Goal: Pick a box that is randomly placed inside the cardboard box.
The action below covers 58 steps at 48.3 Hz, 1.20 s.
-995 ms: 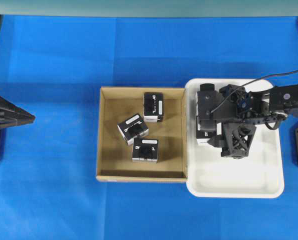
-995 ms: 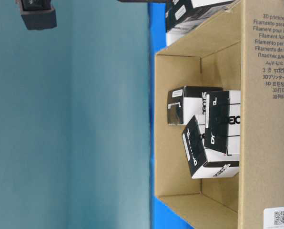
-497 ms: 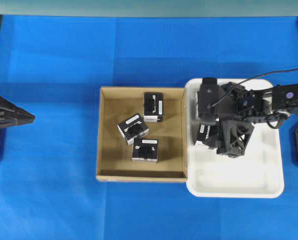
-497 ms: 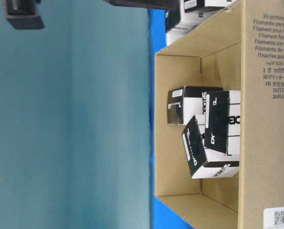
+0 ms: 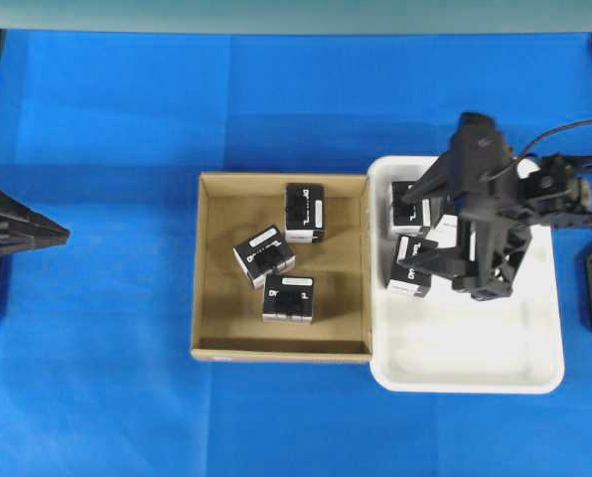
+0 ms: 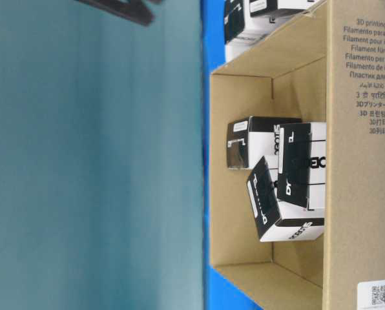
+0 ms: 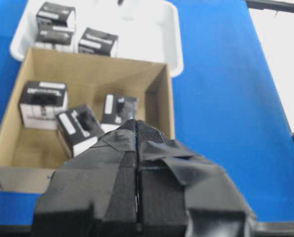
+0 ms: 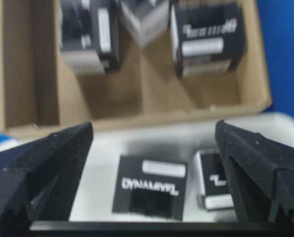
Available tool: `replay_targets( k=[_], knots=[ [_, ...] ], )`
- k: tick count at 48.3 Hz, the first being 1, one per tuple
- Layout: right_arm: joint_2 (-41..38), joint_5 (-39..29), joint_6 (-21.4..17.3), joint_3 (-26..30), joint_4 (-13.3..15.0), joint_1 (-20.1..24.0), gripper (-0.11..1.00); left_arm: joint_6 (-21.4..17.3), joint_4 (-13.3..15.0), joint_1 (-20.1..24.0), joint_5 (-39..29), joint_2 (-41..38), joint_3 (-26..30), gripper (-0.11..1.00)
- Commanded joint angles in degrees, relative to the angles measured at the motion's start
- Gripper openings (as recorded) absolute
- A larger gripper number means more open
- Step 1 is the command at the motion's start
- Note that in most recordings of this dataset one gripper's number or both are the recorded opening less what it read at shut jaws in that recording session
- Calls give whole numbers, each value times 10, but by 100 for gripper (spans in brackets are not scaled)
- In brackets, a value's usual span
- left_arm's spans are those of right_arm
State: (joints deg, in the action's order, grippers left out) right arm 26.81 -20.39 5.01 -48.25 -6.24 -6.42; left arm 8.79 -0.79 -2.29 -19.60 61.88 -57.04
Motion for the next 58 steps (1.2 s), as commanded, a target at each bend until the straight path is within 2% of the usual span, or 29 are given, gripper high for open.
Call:
replay_targets(
  k=[1,42,58],
  knots=[
    [23,13,-1,4,-2,1,97,1,-1,1,4,-5,13,-7],
    [285,28,-2,-46,-2,14,97,1,-2,1,2,-3,12,-7],
    [347,26,-3,-63,-3,15,97,0,-1,1,2,-2,12,-7]
  ],
)
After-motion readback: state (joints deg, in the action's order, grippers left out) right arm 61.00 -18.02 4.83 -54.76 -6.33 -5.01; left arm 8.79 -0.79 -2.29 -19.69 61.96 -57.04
